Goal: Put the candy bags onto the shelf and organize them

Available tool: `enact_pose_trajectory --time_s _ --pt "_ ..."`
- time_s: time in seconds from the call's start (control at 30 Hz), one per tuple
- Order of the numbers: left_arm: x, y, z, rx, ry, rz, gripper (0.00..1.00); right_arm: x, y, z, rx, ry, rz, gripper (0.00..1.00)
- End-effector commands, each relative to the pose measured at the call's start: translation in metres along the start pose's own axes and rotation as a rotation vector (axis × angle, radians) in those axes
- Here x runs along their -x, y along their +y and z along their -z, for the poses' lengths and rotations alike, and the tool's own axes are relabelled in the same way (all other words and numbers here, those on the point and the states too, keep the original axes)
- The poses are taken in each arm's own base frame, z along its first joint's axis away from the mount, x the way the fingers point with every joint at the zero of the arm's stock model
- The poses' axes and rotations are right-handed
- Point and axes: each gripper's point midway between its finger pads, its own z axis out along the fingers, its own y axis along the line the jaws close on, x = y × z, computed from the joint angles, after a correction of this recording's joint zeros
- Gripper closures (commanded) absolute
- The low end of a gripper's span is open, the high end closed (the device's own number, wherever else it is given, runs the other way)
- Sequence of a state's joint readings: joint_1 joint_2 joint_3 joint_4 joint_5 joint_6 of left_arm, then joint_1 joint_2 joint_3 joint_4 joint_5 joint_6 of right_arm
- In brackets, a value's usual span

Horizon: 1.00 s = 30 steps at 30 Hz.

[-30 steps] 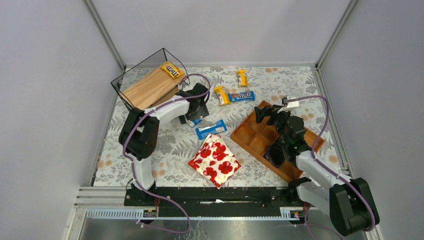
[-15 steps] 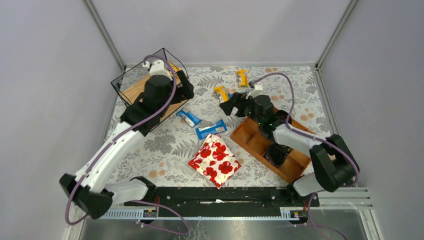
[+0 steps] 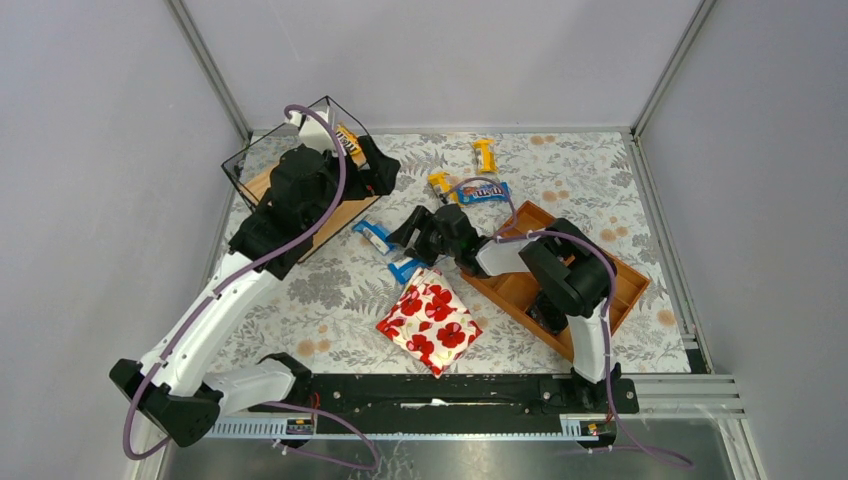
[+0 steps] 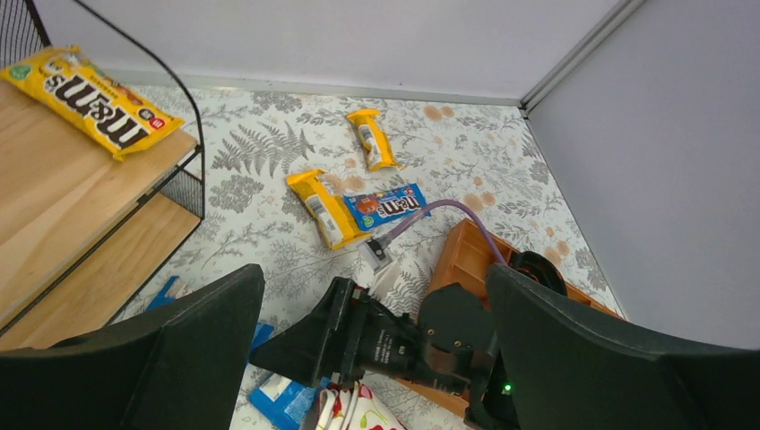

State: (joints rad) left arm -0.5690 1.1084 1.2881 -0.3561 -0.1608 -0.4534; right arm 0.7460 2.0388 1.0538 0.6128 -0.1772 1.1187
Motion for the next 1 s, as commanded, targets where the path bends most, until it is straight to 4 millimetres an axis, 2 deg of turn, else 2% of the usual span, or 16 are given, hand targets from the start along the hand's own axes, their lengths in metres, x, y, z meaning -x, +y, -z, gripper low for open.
enact_pose_trajectory --time_s 0.0,0.13,0.23,0.3,0.4,0.63,0.97 --pt "0.024 -0.017 0.022 -0.092 -0.112 -0.041 0.01 0.017 0.022 -0.013 0.009 -0.067 -0.095 0.30" --pt "0.015 -0.021 0.031 -0.097 -0.127 -0.060 0.01 0.011 0.013 -0.020 -0.038 -0.059 -0.120 0.38" --pt "0.010 -0.031 0.038 -0.127 -0.120 -0.073 0.01 0.007 -0.004 -0.018 -0.133 -0.087 -0.138 0.39" --pt "0.011 -0.036 0.045 -0.144 -0.130 -0.075 0.01 0.004 -0.008 -0.015 -0.155 -0.091 -0.146 0.39" --pt "0.007 -0.037 0.044 -0.142 -0.122 -0.084 0.01 0.005 -0.014 -0.013 -0.189 -0.123 -0.147 0.39" --pt "0.000 -0.042 0.043 -0.153 -0.104 -0.085 0.01 -0.001 -0.017 -0.035 -0.172 -0.133 -0.200 0.39" --pt "-0.003 -0.044 0.042 -0.158 -0.097 -0.087 0.01 0.006 -0.034 -0.046 -0.176 -0.265 -0.314 0.56"
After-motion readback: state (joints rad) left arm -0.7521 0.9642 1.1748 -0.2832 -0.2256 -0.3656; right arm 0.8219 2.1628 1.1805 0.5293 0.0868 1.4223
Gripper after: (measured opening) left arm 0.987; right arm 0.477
